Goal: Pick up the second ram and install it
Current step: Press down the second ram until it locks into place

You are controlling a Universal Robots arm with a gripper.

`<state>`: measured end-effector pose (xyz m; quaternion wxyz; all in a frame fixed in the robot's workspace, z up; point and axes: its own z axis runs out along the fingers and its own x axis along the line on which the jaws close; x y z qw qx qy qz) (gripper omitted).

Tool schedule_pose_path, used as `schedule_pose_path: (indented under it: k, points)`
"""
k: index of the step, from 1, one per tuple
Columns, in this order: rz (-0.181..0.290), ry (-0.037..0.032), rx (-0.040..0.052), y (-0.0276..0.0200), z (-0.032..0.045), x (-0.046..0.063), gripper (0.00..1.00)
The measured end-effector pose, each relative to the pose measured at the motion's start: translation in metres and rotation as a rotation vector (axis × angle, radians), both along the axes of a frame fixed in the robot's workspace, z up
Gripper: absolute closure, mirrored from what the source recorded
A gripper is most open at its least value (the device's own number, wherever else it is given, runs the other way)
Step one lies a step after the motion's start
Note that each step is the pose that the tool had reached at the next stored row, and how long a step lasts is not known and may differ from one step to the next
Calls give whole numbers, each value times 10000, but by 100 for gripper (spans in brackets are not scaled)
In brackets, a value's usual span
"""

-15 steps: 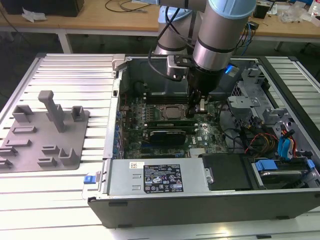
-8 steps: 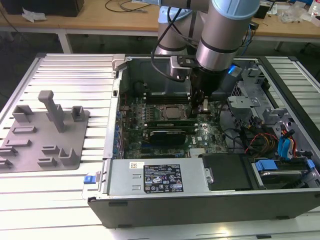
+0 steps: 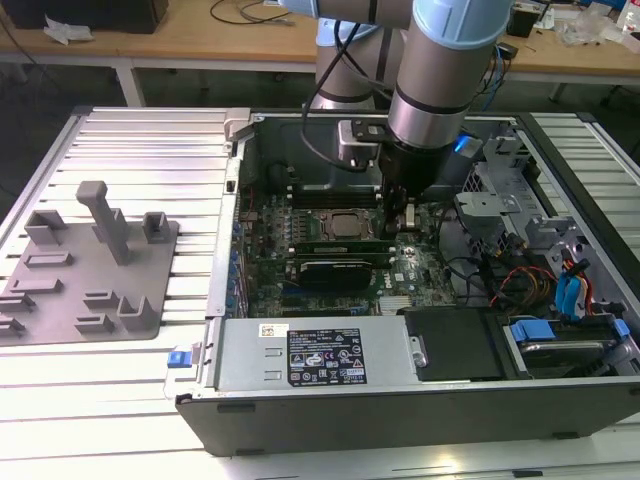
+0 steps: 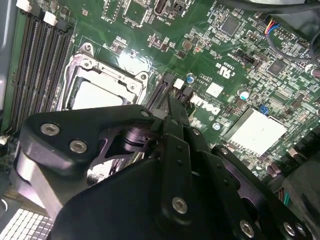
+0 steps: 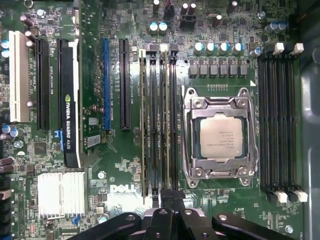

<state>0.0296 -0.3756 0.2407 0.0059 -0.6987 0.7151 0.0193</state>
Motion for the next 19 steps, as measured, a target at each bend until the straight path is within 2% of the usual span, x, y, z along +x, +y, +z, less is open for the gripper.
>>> schedule_pose_path:
  k: [5,8,15,17,19]
  points:
    - [-4,0,12,4,-30,0,92]
    - [-3,-1,8,3,-91,0,92]
    - [-4,0,12,4,-117,0,92]
    - [-4,1,11,3,-118,0,92]
    - [-5,0,16,4,-60,0,92]
